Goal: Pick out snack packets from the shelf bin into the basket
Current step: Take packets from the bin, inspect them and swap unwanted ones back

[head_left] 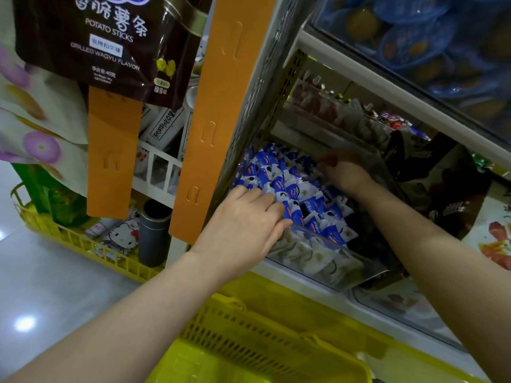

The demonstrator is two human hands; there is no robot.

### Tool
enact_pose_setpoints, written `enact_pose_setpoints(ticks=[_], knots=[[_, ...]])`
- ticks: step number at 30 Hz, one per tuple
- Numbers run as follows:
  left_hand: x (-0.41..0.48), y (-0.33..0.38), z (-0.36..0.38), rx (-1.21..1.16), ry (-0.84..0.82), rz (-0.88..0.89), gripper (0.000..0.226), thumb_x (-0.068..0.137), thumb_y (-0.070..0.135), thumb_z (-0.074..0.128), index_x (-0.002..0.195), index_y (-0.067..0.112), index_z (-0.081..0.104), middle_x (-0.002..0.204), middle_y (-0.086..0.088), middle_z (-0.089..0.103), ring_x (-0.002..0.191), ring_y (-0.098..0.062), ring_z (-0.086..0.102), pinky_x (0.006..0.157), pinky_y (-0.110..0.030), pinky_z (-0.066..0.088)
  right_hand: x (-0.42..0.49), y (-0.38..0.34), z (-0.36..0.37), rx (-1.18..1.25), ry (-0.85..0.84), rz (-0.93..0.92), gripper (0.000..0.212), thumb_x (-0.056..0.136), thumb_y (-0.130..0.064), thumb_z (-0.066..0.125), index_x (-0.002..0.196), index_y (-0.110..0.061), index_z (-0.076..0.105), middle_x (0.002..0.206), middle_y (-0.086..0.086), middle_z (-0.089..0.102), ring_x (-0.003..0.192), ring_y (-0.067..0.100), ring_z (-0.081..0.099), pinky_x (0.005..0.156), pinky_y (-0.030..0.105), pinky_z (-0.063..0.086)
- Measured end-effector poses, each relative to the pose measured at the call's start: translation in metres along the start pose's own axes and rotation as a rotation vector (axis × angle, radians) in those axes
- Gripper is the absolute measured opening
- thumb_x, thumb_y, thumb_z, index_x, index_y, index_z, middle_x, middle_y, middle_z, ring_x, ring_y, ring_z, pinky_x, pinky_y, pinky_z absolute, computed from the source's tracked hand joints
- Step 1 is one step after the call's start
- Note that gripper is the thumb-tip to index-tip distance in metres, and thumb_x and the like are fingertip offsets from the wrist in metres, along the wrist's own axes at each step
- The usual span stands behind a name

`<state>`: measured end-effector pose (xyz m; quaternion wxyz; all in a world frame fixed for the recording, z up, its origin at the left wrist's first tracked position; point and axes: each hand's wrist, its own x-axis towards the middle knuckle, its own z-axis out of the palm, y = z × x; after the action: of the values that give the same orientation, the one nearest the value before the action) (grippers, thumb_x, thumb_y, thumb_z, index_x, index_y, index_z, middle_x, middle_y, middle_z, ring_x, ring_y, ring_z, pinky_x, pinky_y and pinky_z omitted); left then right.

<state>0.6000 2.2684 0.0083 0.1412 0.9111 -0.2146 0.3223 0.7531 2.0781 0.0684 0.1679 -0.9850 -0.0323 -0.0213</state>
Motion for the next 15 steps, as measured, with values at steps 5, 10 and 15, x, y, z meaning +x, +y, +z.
enact_pose_setpoints(ticks=[5, 10, 15], knots=[[0.0, 0.0, 0.0, 0.004, -0.011, -0.004, 0.038, 0.093, 0.035, 0.032, 0.081, 0.018, 0.064, 0.073, 0.003, 0.062, 0.069, -0.017, 0.055, 0.069, -0.031, 0.041, 0.001, 0.006, 0.008, -0.166, -0.136, 0.14, 0.032, 0.094, -0.031, 0.05, 0.116, -0.007, 0.056, 0.119, 0.014, 0.059, 0.075, 0.012, 0.044, 0.063, 0.023, 0.034], [0.0, 0.0, -0.001, -0.004, -0.011, -0.005, 0.037, 0.092, 0.035, 0.033, 0.081, 0.017, 0.063, 0.072, 0.002, 0.061, 0.068, -0.018, 0.055, 0.068, -0.031, 0.042, 0.008, 0.005, 0.019, -0.158, -0.105, 0.22, 0.039, 0.091, -0.036, 0.054, 0.11, -0.002, 0.057, 0.113, 0.017, 0.059, 0.062, 0.011, 0.043, 0.05, 0.022, 0.03], [0.0, 0.002, -0.004, -0.015, -0.043, -0.017, 0.036, 0.092, 0.034, 0.033, 0.08, 0.018, 0.062, 0.071, 0.002, 0.06, 0.067, -0.017, 0.055, 0.068, -0.03, 0.042, 0.007, 0.006, 0.021, -0.035, -0.064, 0.294, 0.03, 0.088, -0.039, 0.058, 0.088, -0.009, 0.058, 0.086, 0.008, 0.056, 0.07, 0.016, 0.052, 0.061, 0.026, 0.04]])
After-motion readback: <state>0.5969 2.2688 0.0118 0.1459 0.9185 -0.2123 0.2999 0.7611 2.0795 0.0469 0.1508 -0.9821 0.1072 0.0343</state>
